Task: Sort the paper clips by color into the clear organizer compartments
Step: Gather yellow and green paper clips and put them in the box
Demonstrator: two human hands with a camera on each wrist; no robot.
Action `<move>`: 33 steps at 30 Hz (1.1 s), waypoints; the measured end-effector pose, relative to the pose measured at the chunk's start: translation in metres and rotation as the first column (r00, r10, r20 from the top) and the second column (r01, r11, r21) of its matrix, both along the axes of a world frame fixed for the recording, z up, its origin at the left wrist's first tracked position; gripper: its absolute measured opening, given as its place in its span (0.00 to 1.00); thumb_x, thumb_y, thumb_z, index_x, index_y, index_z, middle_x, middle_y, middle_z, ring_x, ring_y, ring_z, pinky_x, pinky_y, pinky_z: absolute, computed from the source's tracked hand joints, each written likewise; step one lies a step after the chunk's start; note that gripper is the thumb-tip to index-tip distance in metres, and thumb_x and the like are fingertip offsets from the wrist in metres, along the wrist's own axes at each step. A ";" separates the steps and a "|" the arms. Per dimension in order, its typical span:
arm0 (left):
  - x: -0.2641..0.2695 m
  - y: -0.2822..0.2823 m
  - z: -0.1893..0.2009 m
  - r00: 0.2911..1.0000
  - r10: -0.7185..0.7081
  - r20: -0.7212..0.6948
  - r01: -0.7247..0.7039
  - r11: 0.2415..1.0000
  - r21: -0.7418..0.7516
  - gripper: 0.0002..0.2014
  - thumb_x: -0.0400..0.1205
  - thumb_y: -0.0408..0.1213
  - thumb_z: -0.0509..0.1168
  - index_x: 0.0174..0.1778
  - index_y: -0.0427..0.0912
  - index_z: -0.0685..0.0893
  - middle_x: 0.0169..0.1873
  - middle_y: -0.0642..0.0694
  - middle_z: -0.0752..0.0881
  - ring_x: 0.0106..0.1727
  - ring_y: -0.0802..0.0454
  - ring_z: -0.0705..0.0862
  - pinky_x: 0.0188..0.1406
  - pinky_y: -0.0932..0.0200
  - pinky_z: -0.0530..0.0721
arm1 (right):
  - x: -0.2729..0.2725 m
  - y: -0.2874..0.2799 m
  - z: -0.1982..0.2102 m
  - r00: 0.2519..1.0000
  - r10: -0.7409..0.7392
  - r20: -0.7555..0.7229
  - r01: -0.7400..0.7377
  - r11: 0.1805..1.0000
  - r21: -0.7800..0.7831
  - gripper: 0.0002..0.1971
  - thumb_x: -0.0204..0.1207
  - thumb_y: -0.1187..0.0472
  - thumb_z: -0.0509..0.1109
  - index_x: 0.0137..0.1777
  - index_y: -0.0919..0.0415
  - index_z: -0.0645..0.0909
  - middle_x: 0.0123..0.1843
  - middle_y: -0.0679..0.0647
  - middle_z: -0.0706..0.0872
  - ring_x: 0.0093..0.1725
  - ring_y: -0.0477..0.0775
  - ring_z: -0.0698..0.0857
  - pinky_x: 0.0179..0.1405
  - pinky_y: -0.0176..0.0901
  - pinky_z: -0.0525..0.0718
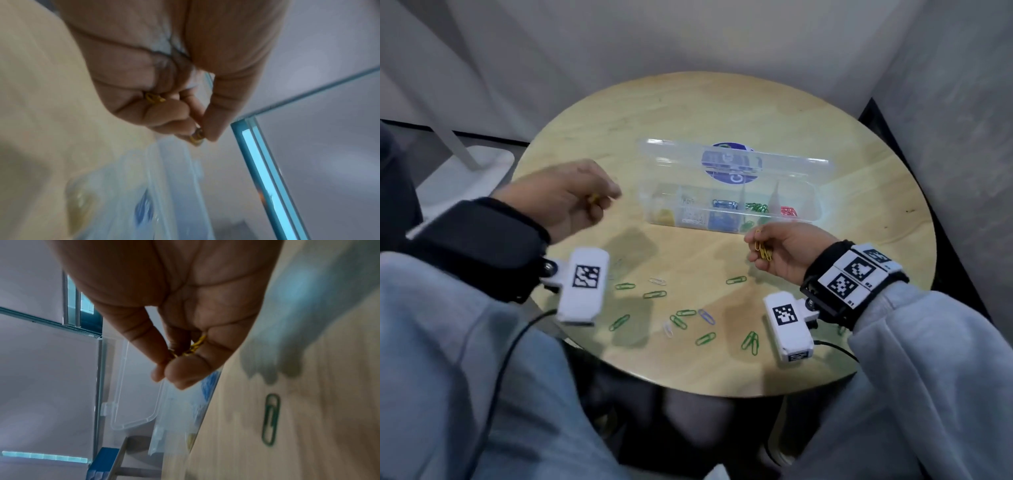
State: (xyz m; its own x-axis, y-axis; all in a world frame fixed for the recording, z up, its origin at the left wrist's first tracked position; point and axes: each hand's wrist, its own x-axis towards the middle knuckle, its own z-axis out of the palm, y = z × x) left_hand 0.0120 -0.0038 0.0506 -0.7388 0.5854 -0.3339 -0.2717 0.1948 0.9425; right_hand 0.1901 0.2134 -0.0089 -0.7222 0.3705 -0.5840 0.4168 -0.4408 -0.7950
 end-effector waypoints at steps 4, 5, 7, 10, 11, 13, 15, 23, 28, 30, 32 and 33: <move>-0.044 -0.036 0.010 0.971 0.147 0.187 -0.181 0.967 0.181 0.15 0.81 0.29 0.53 0.30 0.48 0.73 0.19 0.54 0.77 0.19 0.63 0.72 0.18 0.75 0.69 | -0.025 -0.025 0.009 0.991 0.135 0.014 -0.135 0.991 -0.003 0.15 0.82 0.64 0.55 0.33 0.62 0.74 0.31 0.55 0.75 0.24 0.47 0.78 0.20 0.31 0.76; -0.053 -0.044 0.010 0.959 0.161 0.232 -0.210 0.956 0.203 0.13 0.81 0.30 0.52 0.33 0.48 0.72 0.20 0.54 0.76 0.19 0.63 0.72 0.19 0.75 0.69 | -0.035 -0.034 0.011 0.980 0.194 0.037 -0.196 0.980 0.031 0.15 0.83 0.62 0.56 0.33 0.61 0.73 0.31 0.54 0.75 0.25 0.47 0.76 0.20 0.31 0.74; -0.066 -0.056 0.005 0.940 0.199 0.278 -0.261 0.943 0.207 0.11 0.81 0.30 0.50 0.35 0.47 0.71 0.21 0.54 0.74 0.18 0.62 0.72 0.18 0.74 0.70 | -0.056 -0.051 0.013 0.949 0.296 0.109 -0.309 0.941 0.139 0.15 0.83 0.58 0.59 0.33 0.59 0.71 0.30 0.52 0.73 0.25 0.47 0.71 0.20 0.32 0.69; -0.072 -0.060 -0.001 0.938 0.213 0.273 -0.263 0.951 0.163 0.10 0.79 0.29 0.50 0.36 0.45 0.72 0.23 0.52 0.71 0.19 0.61 0.71 0.18 0.74 0.69 | -0.088 -0.077 0.011 0.852 0.460 0.251 -0.524 0.763 0.378 0.13 0.78 0.56 0.68 0.33 0.56 0.73 0.28 0.51 0.70 0.26 0.48 0.67 0.23 0.37 0.66; -0.072 -0.059 -0.003 0.940 0.207 0.270 -0.253 0.956 0.148 0.10 0.79 0.29 0.50 0.36 0.45 0.72 0.24 0.52 0.71 0.19 0.61 0.71 0.18 0.74 0.68 | -0.098 -0.085 0.011 0.798 0.512 0.316 -0.602 0.657 0.454 0.12 0.75 0.55 0.71 0.34 0.55 0.74 0.27 0.50 0.71 0.26 0.48 0.68 0.24 0.38 0.66; -0.072 -0.056 -0.007 0.944 0.188 0.269 -0.229 0.965 0.131 0.10 0.79 0.29 0.51 0.36 0.44 0.73 0.24 0.52 0.70 0.18 0.61 0.71 0.16 0.73 0.68 | -0.116 -0.104 0.011 0.704 0.565 0.432 -0.698 0.436 0.568 0.07 0.71 0.56 0.75 0.36 0.52 0.79 0.27 0.46 0.73 0.27 0.46 0.70 0.27 0.37 0.68; -0.071 -0.054 -0.010 0.947 0.171 0.272 -0.211 0.969 0.126 0.10 0.80 0.29 0.51 0.37 0.44 0.74 0.23 0.52 0.72 0.18 0.60 0.72 0.15 0.73 0.69 | -0.130 -0.122 0.008 0.637 0.570 0.519 -0.740 0.263 0.619 0.05 0.71 0.58 0.75 0.40 0.49 0.80 0.28 0.43 0.74 0.29 0.43 0.73 0.28 0.38 0.69; -0.072 -0.046 -0.013 0.949 0.155 0.276 -0.203 0.966 0.158 0.08 0.80 0.29 0.53 0.41 0.41 0.77 0.32 0.47 0.76 0.28 0.58 0.77 0.20 0.72 0.76 | -0.163 -0.151 -0.009 0.460 0.531 0.711 -0.813 -0.070 0.578 0.10 0.71 0.69 0.63 0.41 0.50 0.75 0.38 0.45 0.80 0.40 0.54 0.79 0.38 0.41 0.78; -0.072 -0.043 -0.015 0.950 0.143 0.276 -0.193 0.967 0.164 0.08 0.81 0.29 0.53 0.41 0.41 0.77 0.32 0.47 0.76 0.30 0.57 0.77 0.20 0.73 0.77 | -0.166 -0.149 -0.011 0.402 0.481 0.779 -0.823 -0.182 0.537 0.06 0.72 0.66 0.61 0.37 0.55 0.73 0.36 0.48 0.78 0.36 0.52 0.76 0.35 0.41 0.79; -0.072 -0.041 -0.016 0.951 0.141 0.276 -0.190 0.969 0.160 0.08 0.81 0.29 0.53 0.41 0.41 0.77 0.32 0.47 0.76 0.29 0.57 0.77 0.20 0.72 0.77 | -0.163 -0.144 -0.012 0.380 0.458 0.803 -0.843 -0.185 0.505 0.08 0.71 0.65 0.62 0.33 0.54 0.70 0.31 0.48 0.73 0.30 0.49 0.72 0.27 0.37 0.71; -0.071 -0.040 -0.016 0.951 0.141 0.274 -0.188 0.970 0.157 0.08 0.80 0.29 0.53 0.41 0.41 0.77 0.31 0.47 0.76 0.28 0.57 0.77 0.20 0.72 0.77 | -0.160 -0.140 -0.008 0.381 0.461 0.801 -0.853 -0.159 0.497 0.08 0.70 0.65 0.64 0.34 0.54 0.70 0.32 0.48 0.74 0.30 0.49 0.72 0.26 0.36 0.71; -0.071 -0.039 -0.017 0.951 0.142 0.274 -0.189 0.970 0.155 0.08 0.80 0.29 0.53 0.41 0.41 0.77 0.31 0.47 0.76 0.28 0.57 0.77 0.20 0.72 0.77 | -0.158 -0.139 -0.006 0.395 0.466 0.791 -0.851 -0.140 0.507 0.06 0.69 0.65 0.64 0.36 0.54 0.72 0.33 0.48 0.75 0.32 0.50 0.73 0.27 0.37 0.72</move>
